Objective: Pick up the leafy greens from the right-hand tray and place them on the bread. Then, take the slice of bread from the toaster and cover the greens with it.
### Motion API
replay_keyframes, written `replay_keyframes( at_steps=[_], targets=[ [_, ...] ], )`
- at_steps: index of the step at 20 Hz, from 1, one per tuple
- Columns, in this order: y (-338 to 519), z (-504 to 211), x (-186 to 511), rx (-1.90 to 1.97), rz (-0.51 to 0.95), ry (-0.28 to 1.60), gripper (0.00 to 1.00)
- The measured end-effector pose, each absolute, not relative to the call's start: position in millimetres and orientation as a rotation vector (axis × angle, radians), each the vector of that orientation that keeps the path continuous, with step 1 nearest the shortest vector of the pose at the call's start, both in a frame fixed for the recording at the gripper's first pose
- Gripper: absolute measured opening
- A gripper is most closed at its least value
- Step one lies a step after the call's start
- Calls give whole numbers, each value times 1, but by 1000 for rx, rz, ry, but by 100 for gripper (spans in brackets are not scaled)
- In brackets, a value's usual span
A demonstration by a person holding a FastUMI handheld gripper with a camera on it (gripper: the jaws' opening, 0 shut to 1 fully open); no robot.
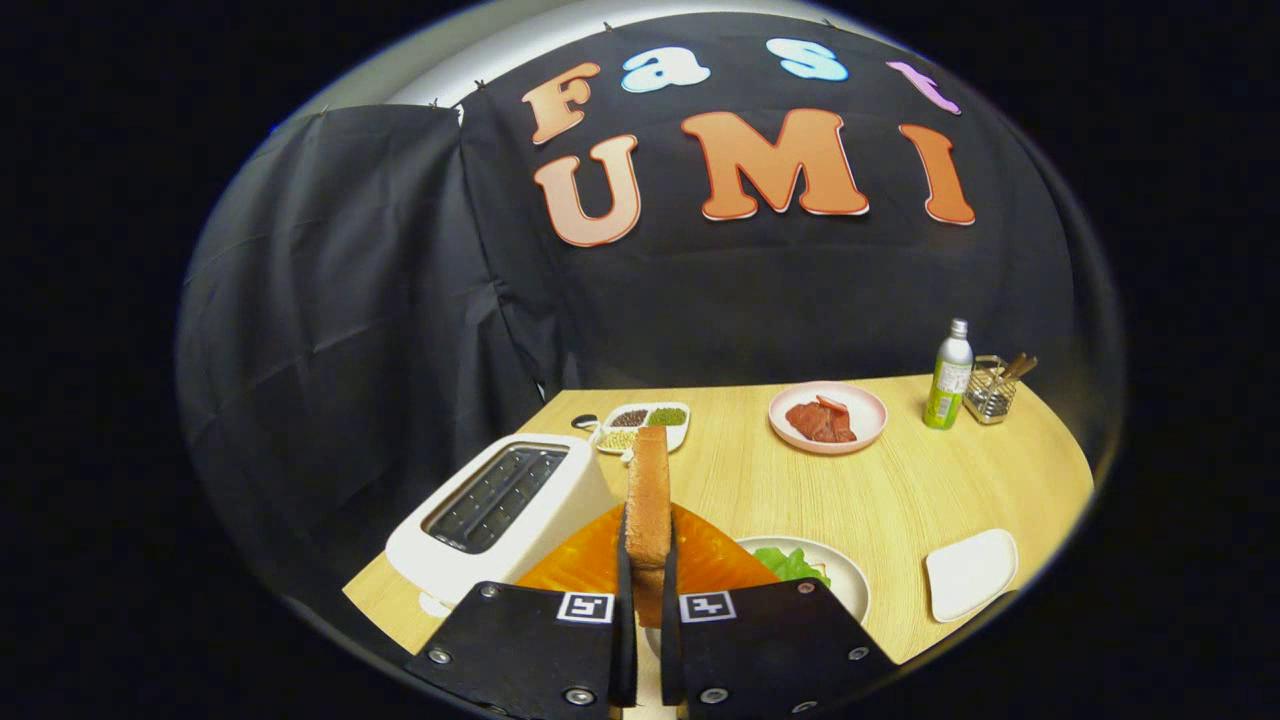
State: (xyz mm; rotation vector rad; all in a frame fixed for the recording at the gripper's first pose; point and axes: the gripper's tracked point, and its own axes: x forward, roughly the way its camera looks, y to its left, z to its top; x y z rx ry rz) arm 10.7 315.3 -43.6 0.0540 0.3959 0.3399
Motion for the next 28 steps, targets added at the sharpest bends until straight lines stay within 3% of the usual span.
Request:
replay_keyframes(
  at_steps=[21, 28],
  targets=[
    [270, -123, 13, 208, 338, 552, 10],
    [249, -132, 19, 256, 314, 571, 15]
  ],
)
